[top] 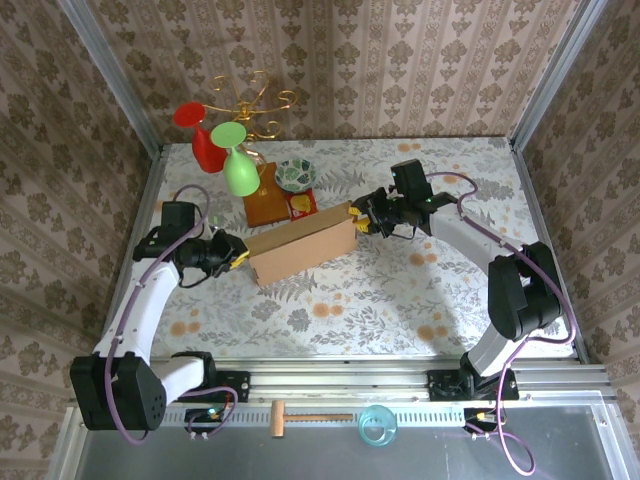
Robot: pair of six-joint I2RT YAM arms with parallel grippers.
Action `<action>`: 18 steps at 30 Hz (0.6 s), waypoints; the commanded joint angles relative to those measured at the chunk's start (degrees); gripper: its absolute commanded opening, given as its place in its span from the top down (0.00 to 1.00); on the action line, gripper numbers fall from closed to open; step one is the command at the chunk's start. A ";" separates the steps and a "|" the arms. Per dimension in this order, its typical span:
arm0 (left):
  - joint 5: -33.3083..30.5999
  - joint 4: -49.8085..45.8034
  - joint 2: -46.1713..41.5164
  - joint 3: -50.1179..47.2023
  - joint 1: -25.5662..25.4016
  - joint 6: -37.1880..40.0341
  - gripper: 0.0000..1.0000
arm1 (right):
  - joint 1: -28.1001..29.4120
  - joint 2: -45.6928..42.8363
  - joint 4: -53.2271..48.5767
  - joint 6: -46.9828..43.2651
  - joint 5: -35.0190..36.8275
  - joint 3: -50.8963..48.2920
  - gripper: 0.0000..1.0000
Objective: Fold the paper box
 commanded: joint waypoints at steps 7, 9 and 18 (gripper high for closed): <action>0.00 1.08 -0.82 -3.62 -1.79 -2.53 0.86 | -2.39 -0.72 -10.22 -7.37 2.36 -2.25 0.71; -0.44 2.09 -0.84 -3.70 -3.77 -4.14 0.86 | -3.61 -1.65 -10.85 -8.97 2.06 -3.53 0.71; -3.66 5.90 -0.84 -4.13 -14.62 -10.03 0.86 | -11.82 -8.24 -19.72 -18.97 3.45 -7.72 0.70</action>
